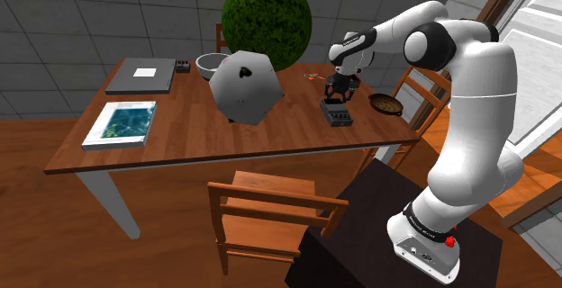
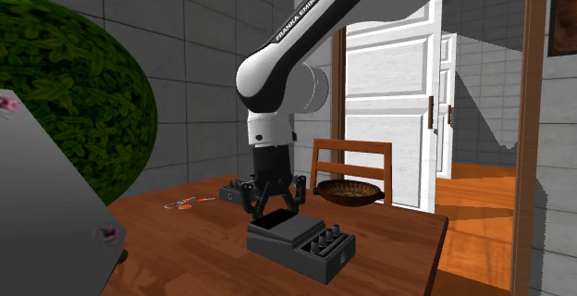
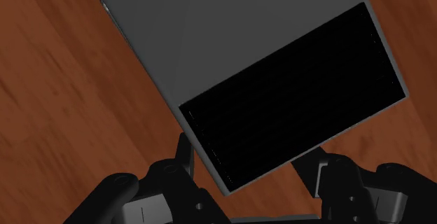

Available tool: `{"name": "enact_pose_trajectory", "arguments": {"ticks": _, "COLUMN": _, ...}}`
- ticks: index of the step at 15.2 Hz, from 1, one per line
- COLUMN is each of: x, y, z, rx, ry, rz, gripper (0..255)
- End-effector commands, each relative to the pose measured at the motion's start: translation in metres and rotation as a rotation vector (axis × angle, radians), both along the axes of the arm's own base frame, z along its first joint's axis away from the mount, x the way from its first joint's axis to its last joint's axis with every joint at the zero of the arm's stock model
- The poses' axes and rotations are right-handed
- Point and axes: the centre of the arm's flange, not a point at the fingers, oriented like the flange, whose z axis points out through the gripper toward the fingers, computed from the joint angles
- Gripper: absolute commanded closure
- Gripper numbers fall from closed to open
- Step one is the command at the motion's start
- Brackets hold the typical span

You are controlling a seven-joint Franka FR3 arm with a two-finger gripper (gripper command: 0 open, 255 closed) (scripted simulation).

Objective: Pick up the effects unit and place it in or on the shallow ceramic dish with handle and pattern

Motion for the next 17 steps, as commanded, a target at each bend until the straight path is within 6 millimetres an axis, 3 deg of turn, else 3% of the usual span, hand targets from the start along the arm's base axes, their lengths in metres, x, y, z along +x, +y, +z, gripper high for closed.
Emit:
{"name": "enact_pose_trajectory", "arguments": {"ticks": 1, "x": 0.000, "y": 0.000, "z": 0.005, "rx": 0.000, "ry": 0.000, "rz": 0.000, "gripper": 255}}
{"name": "enact_pose_trajectory", "arguments": {"ticks": 17, "x": 0.000, "y": 0.000, "z": 0.089, "rx": 0.000, "ry": 0.000, "rz": 0.000, "gripper": 255}}
